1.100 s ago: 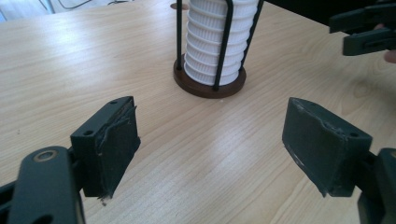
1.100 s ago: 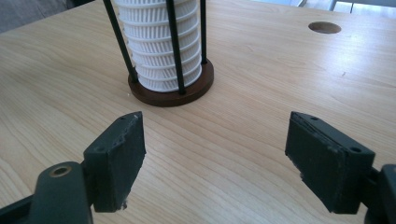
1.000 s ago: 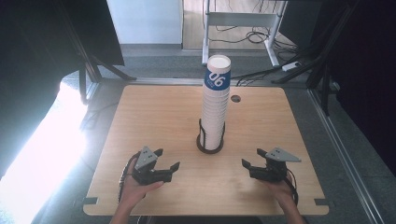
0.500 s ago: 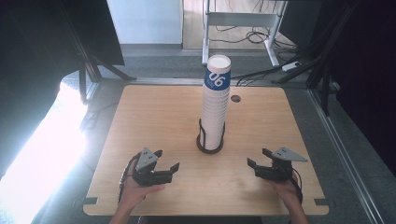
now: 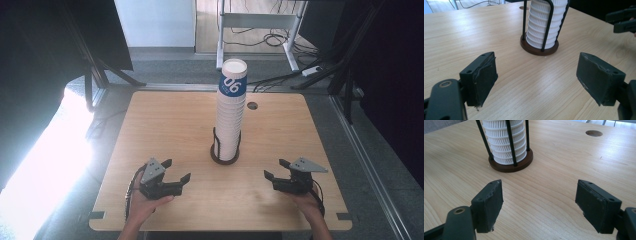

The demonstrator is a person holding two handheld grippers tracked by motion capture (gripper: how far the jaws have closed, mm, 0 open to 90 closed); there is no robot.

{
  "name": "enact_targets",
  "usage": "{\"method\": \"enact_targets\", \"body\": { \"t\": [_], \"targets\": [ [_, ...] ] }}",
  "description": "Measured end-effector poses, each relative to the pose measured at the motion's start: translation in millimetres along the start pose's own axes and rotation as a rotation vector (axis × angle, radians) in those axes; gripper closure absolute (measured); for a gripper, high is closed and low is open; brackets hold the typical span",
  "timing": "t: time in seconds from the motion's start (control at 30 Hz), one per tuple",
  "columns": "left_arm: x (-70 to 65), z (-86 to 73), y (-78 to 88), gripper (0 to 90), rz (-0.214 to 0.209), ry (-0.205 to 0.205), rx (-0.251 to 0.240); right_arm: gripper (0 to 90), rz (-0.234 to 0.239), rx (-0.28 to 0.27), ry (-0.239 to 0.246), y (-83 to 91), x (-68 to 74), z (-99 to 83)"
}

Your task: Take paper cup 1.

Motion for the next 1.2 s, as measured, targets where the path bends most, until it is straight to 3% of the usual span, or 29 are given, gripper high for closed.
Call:
{"method": "enact_targets", "body": {
  "t": [0.27,0.37,0.7,1.03,1.2],
  "targets": [
    [0.6,11.1,-6.2,17.4,0.006,-0.003,-0.005,24.0,0.006,-0.015,-0.001,3.0,-0.2,4.5],
    [0.4,15.7,-12.9,17.4,-0.012,-0.001,-0.010,24.1,0.002,-0.020,0.003,3.0,-0.1,5.6],
    [-8.7,44.3,-54.4,14.8,-0.083,-0.069,-0.028,24.4,-0.001,-0.009,0.010,1.1,3.2,2.3],
    [-15.0,79.0,-90.0,13.3,-0.129,-0.042,-0.049,24.9,0.002,0.000,0.013,0.2,6.2,-0.2],
    [-15.7,91.2,-104.6,13.8,-0.123,-0.050,-0.052,25.2,0.003,0.006,0.011,-0.6,6.7,-1.1]
  ]
}}
Point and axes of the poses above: each handheld gripper's, and its own axes: y roughly backward along the jaws, z roughly out of its top, x roughly to its left, the point moved 7 cm from there along -y, roughly forward along the jaws, and after that the axes turned 12 degrees about -x, right-handed, at the moved point
